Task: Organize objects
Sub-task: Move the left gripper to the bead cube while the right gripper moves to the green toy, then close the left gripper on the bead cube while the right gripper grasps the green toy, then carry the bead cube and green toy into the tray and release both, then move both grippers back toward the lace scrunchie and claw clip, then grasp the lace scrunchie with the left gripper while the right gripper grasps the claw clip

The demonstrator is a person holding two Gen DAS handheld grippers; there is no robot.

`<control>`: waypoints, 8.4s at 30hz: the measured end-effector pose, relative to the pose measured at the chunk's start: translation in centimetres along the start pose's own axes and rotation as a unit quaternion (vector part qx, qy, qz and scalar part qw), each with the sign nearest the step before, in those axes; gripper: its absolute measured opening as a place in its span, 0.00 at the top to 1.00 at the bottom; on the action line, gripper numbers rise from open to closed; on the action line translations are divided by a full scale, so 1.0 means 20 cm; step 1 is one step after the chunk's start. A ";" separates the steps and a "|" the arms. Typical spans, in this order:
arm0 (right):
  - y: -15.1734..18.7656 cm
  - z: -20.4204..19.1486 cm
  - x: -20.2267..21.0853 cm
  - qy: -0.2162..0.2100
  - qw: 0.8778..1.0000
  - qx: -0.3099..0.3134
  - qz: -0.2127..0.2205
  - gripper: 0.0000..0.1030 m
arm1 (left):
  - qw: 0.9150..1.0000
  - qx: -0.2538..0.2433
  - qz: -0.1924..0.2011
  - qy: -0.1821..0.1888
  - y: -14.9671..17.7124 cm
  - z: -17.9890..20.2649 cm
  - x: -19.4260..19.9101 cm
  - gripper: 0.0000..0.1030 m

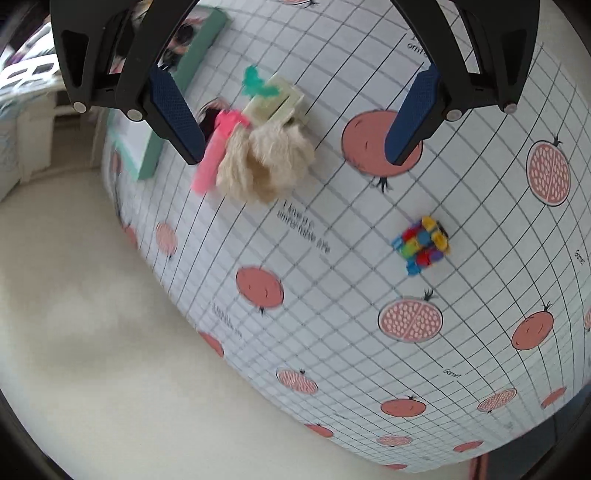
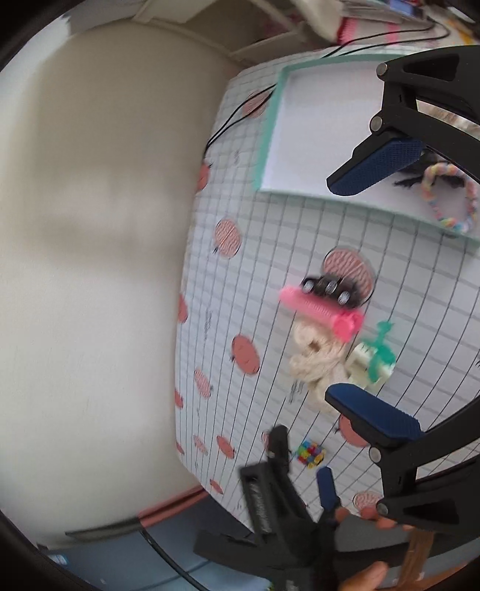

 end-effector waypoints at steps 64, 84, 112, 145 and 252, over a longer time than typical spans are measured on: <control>0.32 -0.26 -0.33 -0.175 0.977 0.011 -0.125 0.86 | 0.965 0.168 0.178 -0.094 -0.35 -0.57 -0.03 0.60; 0.15 0.00 -0.16 -0.145 0.987 -0.032 -0.065 0.86 | 0.959 0.152 0.233 -0.050 -0.41 -0.35 0.17 0.60; 0.31 0.80 -0.04 0.005 0.989 -0.124 -0.075 0.86 | 0.985 -0.033 0.171 0.008 -0.03 0.65 -0.14 0.59; 0.55 1.08 -0.04 0.053 0.974 -0.175 -0.132 0.85 | 0.986 -0.165 0.008 0.009 0.53 1.11 -0.69 0.56; 0.18 0.07 -0.31 -0.031 0.992 -0.002 -0.125 0.00 | 0.959 0.203 0.153 -0.128 -0.08 -0.14 -0.22 0.05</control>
Point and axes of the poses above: each gripper's, at about its wrist camera, not at the fingertips, and x roughly against the way its jaws point, z to its right, y to its underside, the point moved 10 cm from there along -x, roughly the way its jaws point, and after that the axes turned 10 degrees about x, right-handed, at the moved point
